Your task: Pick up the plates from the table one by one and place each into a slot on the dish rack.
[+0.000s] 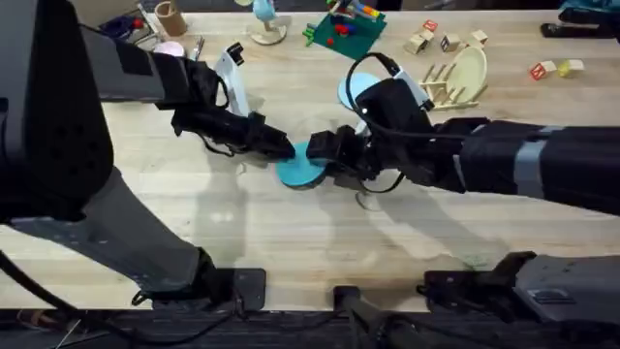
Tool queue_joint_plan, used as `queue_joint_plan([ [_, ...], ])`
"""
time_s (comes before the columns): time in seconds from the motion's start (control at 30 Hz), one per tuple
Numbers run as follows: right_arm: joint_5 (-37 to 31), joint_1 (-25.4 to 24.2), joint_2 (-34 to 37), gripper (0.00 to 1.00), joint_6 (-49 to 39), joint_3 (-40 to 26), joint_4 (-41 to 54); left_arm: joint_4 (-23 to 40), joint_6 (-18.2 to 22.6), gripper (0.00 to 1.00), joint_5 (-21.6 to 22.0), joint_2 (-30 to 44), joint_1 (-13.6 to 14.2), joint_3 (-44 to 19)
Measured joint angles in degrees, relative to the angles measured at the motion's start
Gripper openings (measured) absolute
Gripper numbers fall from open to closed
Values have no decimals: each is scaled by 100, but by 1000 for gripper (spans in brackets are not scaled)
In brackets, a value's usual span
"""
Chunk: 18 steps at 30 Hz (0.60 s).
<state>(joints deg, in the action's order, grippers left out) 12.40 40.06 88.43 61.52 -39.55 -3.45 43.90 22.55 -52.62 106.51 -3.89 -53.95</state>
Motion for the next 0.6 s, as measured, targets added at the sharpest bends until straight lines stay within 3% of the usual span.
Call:
queue_joint_plan([
  [0.07,-18,31,53,363,68,-2,-31,2,0,41,0,-1,-1,0],
  [0.13,44,69,95,110,157,0,-94,1,2,41,-16,1,1,0],
  [0.17,81,66,58,63,183,-2,-152,-7,4,41,-13,-1,-6,0],
  [0.6,44,64,-3,30,233,15,-433,89,0,41,-30,4,-64,-48],
])
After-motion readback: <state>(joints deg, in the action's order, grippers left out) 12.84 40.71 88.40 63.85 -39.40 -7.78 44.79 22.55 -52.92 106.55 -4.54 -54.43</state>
